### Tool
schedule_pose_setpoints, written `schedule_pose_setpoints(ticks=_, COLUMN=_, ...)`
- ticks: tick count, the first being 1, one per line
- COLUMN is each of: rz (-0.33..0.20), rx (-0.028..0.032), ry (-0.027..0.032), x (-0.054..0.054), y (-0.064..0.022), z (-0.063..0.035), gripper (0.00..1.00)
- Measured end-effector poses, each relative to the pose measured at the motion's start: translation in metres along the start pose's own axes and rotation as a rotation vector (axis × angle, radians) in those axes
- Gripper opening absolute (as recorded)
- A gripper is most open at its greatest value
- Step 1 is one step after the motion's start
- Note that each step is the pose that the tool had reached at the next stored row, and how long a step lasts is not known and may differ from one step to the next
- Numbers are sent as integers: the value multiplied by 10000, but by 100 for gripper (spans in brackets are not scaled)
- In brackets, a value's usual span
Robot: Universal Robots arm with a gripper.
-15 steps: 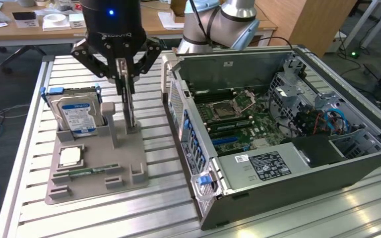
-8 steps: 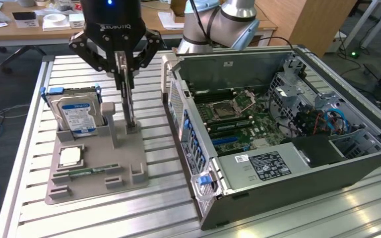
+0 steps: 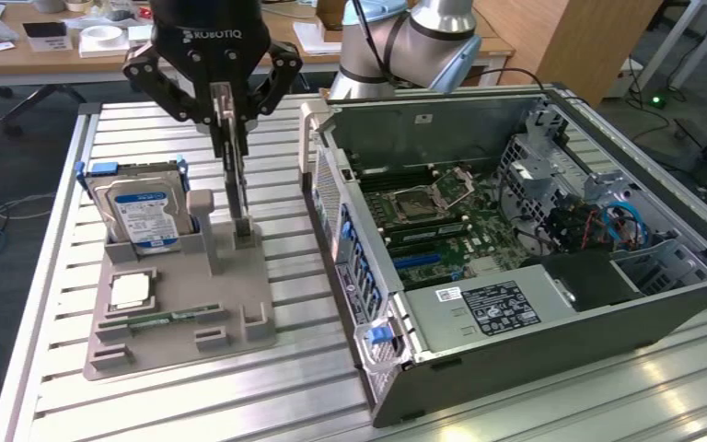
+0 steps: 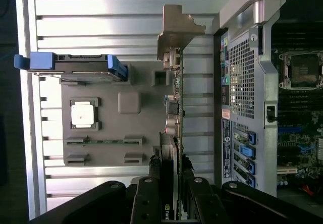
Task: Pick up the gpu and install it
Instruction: 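Pick up the gpu and move the gpu toward the slot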
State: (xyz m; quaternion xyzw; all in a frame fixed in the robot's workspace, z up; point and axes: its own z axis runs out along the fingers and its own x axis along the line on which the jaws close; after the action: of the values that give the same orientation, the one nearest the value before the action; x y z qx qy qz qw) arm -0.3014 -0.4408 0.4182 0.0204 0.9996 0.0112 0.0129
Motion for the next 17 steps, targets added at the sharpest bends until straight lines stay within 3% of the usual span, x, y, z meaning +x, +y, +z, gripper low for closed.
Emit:
schedule_pose_setpoints(ticks=9, rz=-1, rx=1, ry=3, x=-5, y=0, z=-3, gripper=26)
schedule_pose_setpoints(ticks=17, rz=0, rx=0, ry=1, x=-91, y=4, z=0, gripper=26)
